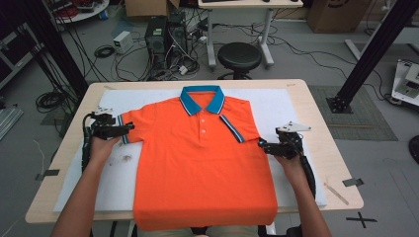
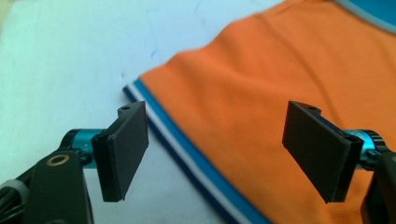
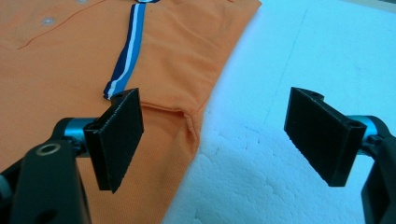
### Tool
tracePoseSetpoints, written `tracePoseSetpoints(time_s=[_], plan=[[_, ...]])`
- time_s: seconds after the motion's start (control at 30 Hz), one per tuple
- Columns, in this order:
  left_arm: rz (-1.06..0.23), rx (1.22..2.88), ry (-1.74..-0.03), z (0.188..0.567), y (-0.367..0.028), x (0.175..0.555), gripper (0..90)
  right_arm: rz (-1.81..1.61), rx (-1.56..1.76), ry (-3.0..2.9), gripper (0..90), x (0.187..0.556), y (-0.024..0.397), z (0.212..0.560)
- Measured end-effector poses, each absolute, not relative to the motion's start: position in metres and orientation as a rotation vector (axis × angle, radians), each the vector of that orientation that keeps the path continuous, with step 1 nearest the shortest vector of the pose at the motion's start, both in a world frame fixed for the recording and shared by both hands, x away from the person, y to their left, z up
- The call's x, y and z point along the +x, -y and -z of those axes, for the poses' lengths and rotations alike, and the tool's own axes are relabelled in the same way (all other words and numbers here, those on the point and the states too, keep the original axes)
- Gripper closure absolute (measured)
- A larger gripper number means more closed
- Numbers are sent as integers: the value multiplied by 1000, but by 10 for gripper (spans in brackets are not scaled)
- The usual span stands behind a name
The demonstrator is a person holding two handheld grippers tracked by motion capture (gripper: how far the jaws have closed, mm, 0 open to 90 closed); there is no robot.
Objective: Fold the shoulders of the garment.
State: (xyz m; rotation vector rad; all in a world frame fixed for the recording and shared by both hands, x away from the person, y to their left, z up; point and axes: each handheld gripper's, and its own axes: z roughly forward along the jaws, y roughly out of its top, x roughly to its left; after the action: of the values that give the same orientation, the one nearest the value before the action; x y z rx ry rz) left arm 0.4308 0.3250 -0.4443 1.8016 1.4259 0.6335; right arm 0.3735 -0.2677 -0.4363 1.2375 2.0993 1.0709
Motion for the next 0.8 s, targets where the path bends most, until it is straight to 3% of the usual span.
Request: tracePoseSetpoints(time_s=[0.33, 0.37, 0.43, 0.53, 0.57, 0.6, 0.8], plan=[[-630, 1878, -1462, 457, -319, 435, 258, -1063, 1254, -2099, 200, 374, 267, 438], [-625, 1874, -1453, 456, -319, 435, 347, -1074, 1267, -2091, 200, 374, 267, 437], [-627, 1879, -1437, 455, -318, 433, 393, -1077, 1268, -2086, 200, 373, 268, 437], [-613, 1865, -1416, 456, -317, 431, 568, -1082, 1275, -2082, 200, 373, 269, 437], [-606, 1860, -1409, 455, -316, 430, 720, -1083, 1278, -2084, 200, 372, 268, 436], [-593, 1853, -1399, 455, -316, 430, 761, -1079, 1278, -2083, 200, 372, 268, 436], [-689, 1811, -1242, 431, -307, 425, 807, -1098, 1285, -2073, 200, 372, 270, 436]])
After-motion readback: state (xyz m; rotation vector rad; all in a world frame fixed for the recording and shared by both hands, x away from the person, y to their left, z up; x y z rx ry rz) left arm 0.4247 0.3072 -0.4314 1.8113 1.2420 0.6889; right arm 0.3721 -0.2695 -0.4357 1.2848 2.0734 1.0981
